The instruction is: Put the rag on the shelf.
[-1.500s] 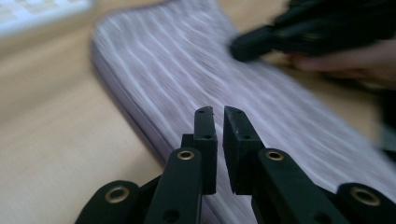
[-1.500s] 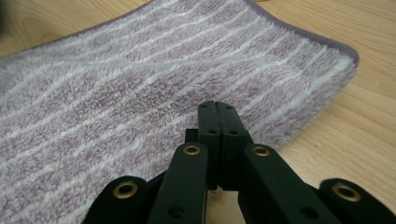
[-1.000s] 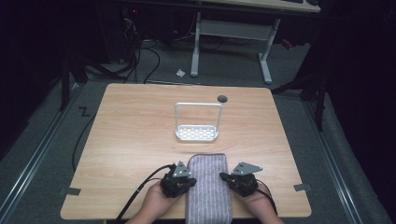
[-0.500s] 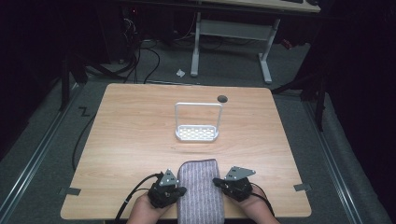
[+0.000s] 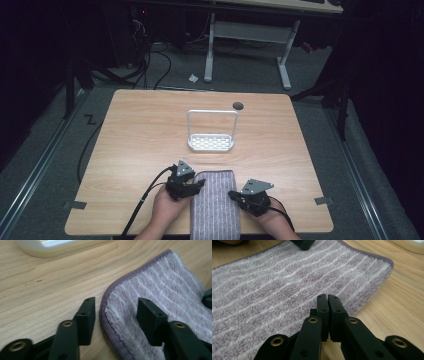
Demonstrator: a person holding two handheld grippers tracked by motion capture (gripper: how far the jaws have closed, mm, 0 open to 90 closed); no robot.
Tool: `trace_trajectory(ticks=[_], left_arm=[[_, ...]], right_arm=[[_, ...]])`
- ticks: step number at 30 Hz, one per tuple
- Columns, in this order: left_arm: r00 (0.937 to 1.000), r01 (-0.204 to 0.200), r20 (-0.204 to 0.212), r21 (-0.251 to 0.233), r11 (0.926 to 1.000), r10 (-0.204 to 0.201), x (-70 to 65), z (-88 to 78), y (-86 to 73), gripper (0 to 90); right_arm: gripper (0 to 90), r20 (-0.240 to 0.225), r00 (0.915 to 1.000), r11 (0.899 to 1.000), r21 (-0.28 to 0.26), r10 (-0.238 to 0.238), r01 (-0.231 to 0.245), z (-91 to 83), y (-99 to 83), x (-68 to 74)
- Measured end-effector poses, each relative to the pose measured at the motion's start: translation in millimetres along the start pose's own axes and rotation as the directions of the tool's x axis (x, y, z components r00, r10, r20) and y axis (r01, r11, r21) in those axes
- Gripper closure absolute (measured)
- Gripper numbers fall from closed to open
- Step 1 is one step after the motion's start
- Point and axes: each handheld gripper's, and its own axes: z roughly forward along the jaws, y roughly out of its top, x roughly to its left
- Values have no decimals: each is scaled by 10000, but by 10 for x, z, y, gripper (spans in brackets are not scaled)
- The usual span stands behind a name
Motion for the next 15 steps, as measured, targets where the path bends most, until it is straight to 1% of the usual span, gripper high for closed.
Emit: trace_trajectory(ticks=[2,3,4,5,6,7,8,9,10,11,13,14,15], left_arm=[[9999,-47,-106,-86,10000,46,-41,17,-12,652],[10000,-8,-90,-71,10000,7,-59,22,-13,687],[10000,68,-44,-63,10000,-68,-73,26,-15,735],[9999,59,-84,-60,10000,-60,-83,28,-16,761],[10000,49,-68,-51,10000,-49,-84,28,-17,773],[9999,134,-1,-47,9999,-134,-77,28,-17,779],[9996,252,84,-59,9997,-252,-63,27,-18,781],[9994,325,151,-62,9995,-324,-52,26,-19,782],[9993,342,164,-65,9994,-341,-50,26,-19,782],[9993,330,149,-67,9994,-329,-52,25,-19,782],[9993,343,144,-69,9994,-342,-54,23,-22,781],[9992,380,162,-72,9993,-378,-50,20,-24,780],[9989,426,185,-66,9991,-424,-45,17,-26,779]], right_arm=[[882,91,10000,10000,27,-4,3,-17,-11,-19],[875,111,9999,9999,34,111,-111,-27,-19,-28],[851,27,9996,9996,14,298,-298,-37,-24,-46],[830,-53,9984,9983,-89,570,-571,-54,-18,-54],[815,126,9978,9971,-404,658,-652,-84,0,-50],[785,434,9955,9941,-720,846,-813,-111,43,-55],[748,743,9913,9903,-951,1088,-1016,-126,100,-75],[698,963,9852,9854,-1092,1416,-1309,-121,155,-109],[650,1181,9755,9788,-1098,1857,-1730,-90,203,-155],[621,1357,9640,9707,-1074,2286,-2150,-41,241,-201],[573,1778,9417,9570,-1045,2856,-2705,78,281,-292],[558,1801,9302,9469,-950,3198,-3072,139,288,-326],[555,1802,9241,9413,-828,3371,-3272,195,286,-356]])
